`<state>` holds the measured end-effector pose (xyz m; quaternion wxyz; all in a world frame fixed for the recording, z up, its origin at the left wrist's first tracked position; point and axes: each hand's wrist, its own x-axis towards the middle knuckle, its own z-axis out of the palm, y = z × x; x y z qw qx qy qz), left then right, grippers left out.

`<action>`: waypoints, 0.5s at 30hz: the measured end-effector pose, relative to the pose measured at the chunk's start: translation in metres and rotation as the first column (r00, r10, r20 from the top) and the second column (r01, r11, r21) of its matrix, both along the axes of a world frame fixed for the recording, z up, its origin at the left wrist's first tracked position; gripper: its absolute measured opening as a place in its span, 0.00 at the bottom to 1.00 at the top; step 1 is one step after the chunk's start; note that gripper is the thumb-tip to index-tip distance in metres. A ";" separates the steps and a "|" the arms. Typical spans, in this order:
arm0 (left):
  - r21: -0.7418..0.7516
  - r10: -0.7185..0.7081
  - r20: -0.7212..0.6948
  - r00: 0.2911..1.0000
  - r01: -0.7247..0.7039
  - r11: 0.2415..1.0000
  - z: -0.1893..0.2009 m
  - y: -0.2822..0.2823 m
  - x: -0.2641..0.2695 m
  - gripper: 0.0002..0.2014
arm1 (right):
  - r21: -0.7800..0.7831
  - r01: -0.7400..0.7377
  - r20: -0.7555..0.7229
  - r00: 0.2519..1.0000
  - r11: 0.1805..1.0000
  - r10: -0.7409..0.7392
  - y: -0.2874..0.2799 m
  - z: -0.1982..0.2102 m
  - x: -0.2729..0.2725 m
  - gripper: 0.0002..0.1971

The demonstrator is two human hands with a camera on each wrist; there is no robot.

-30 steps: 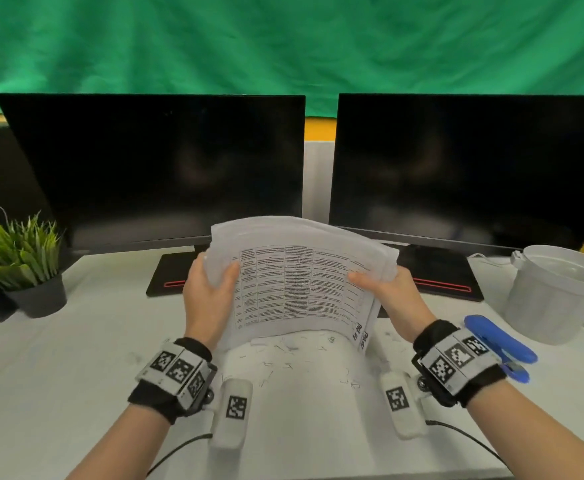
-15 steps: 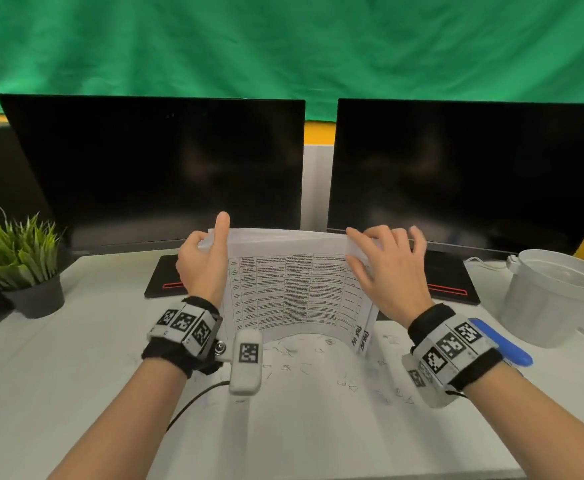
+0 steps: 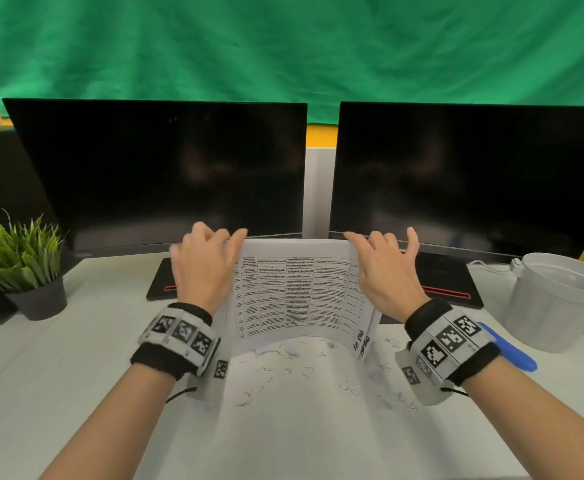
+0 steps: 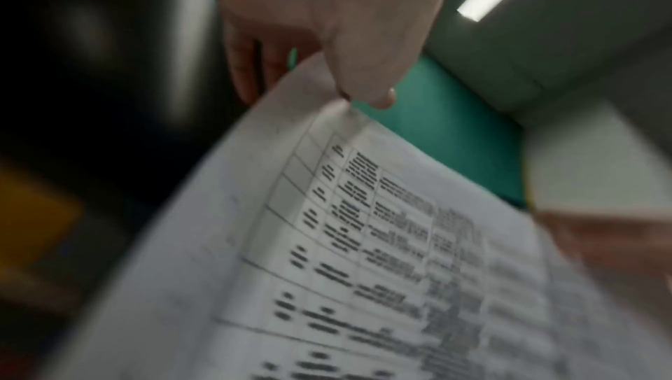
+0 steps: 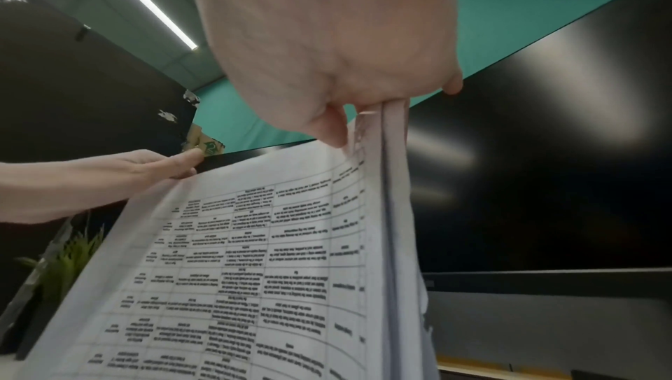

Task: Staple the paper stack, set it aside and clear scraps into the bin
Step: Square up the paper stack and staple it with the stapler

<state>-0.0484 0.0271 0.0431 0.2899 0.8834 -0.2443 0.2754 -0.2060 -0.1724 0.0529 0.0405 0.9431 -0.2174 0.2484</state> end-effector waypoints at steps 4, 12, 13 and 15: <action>0.373 0.038 0.207 0.978 -0.115 0.921 0.012 -0.022 -0.029 0.34 | 0.063 -0.006 -0.007 1.000 0.998 0.007 0.003 0.002 0.000 0.24; 0.571 -0.400 0.048 0.915 0.303 0.762 0.030 -0.081 -0.051 0.17 | 0.121 -0.007 0.183 0.983 0.993 -0.016 -0.002 -0.011 -0.010 0.32; 0.574 -0.399 0.063 0.915 0.294 0.764 0.030 -0.080 -0.049 0.16 | 0.160 0.000 0.233 0.972 0.987 -0.038 -0.003 -0.017 -0.014 0.36; 0.528 -0.401 0.107 0.910 0.290 0.798 0.033 -0.072 -0.048 0.14 | 0.298 -0.043 0.334 0.940 0.954 -0.062 -0.003 -0.029 -0.021 0.46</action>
